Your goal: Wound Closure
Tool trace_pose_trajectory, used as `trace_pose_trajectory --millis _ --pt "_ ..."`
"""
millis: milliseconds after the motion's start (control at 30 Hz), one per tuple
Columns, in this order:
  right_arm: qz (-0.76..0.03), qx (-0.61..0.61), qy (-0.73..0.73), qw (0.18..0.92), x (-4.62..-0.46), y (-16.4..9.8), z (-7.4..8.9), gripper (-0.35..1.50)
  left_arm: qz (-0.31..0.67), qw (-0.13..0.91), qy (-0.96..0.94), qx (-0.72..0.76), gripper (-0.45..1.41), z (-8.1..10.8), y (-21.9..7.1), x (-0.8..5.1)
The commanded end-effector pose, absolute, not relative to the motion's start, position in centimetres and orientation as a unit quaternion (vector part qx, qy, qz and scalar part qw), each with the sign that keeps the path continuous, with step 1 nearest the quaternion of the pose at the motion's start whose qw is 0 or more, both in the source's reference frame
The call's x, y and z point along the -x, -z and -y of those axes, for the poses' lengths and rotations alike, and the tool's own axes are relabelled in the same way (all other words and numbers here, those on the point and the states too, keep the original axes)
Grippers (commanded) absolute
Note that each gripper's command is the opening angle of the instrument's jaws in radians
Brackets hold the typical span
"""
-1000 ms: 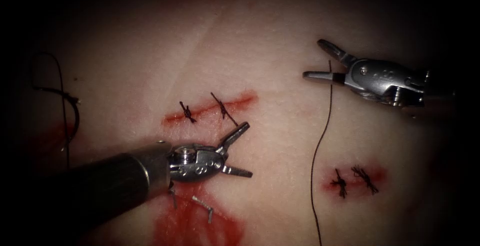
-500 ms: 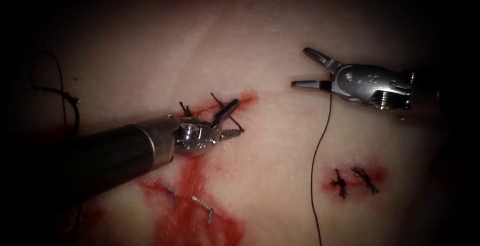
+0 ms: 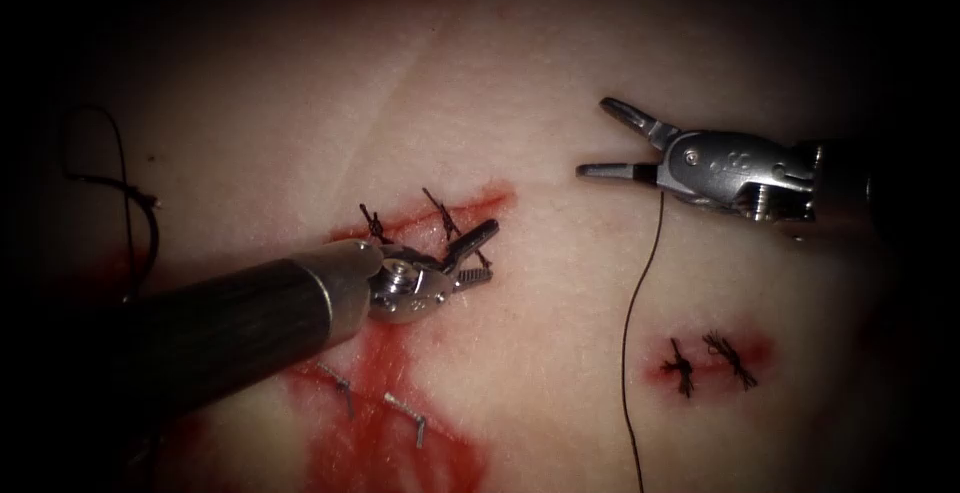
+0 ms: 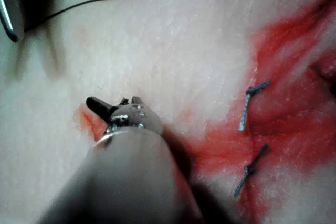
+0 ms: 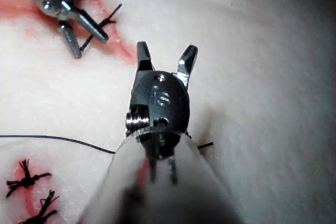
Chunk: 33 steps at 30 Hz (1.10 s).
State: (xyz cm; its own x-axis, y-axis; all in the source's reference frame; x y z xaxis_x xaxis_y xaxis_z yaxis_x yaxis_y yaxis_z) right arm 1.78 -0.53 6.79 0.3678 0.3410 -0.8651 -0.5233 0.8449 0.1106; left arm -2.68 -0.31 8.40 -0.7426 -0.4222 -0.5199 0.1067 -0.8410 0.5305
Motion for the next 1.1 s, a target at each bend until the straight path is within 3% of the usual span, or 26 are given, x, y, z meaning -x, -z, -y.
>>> trace_pose_trajectory --millis 33,167,300,333,367,400,433,467,633,700,800,833,1100 --pt "-0.498 0.091 -0.263 0.821 -1.86 -6.85 0.56 1.30 0.242 0.147 0.902 -0.328 0.46 0.29 -8.47 2.73" --pt "-0.498 0.092 -0.263 0.821 -1.87 -6.85 0.57 1.30 0.242 0.146 0.902 -0.327 0.34 0.29 -8.47 2.75" --pt "-0.496 0.089 -0.258 0.824 -1.91 -6.90 0.60 1.25 0.250 0.166 0.899 -0.320 -0.13 0.35 -8.44 2.76" --pt "-0.496 0.089 -0.258 0.824 -1.91 -6.90 0.60 1.25 0.250 0.166 0.899 -0.320 -0.13 0.35 -8.44 2.76" --pt "-0.497 0.087 -0.255 0.825 -1.92 -6.92 0.61 1.23 0.253 0.174 0.897 -0.319 -0.30 0.38 -8.42 2.74" --pt "-0.499 0.083 -0.251 0.825 -1.93 -6.93 0.62 1.22 0.252 0.175 0.897 -0.319 -0.35 0.38 -8.41 2.73" --pt "-0.504 0.076 -0.244 0.825 -1.94 -6.96 0.64 1.06 0.248 0.177 0.894 -0.327 -0.38 0.37 -8.37 2.69" --pt "-0.508 0.072 -0.239 0.824 -1.95 -6.98 0.64 1.06 0.246 0.179 0.893 -0.332 -0.41 0.36 -8.36 2.67" --pt "-0.557 0.036 -0.190 0.807 -1.97 -7.07 0.65 0.95 0.231 0.175 0.888 -0.356 -0.45 0.28 -8.30 2.57" --pt "-0.603 0.025 -0.110 0.789 -1.98 -7.19 0.63 0.68 0.208 0.168 0.880 -0.393 -0.45 0.22 -8.28 2.51" --pt "-0.638 0.028 -0.057 0.767 -2.02 -7.36 0.67 0.69 0.179 0.177 0.860 -0.445 -0.45 0.19 -8.28 2.43" --pt "-0.641 0.027 -0.050 0.766 -2.03 -7.40 0.69 0.78 0.169 0.174 0.856 -0.456 -0.45 0.19 -8.28 2.41" --pt "-0.631 0.026 -0.009 0.776 -2.30 -7.67 0.87 0.96 0.093 0.146 0.803 -0.571 -0.45 0.11 -8.23 2.25"
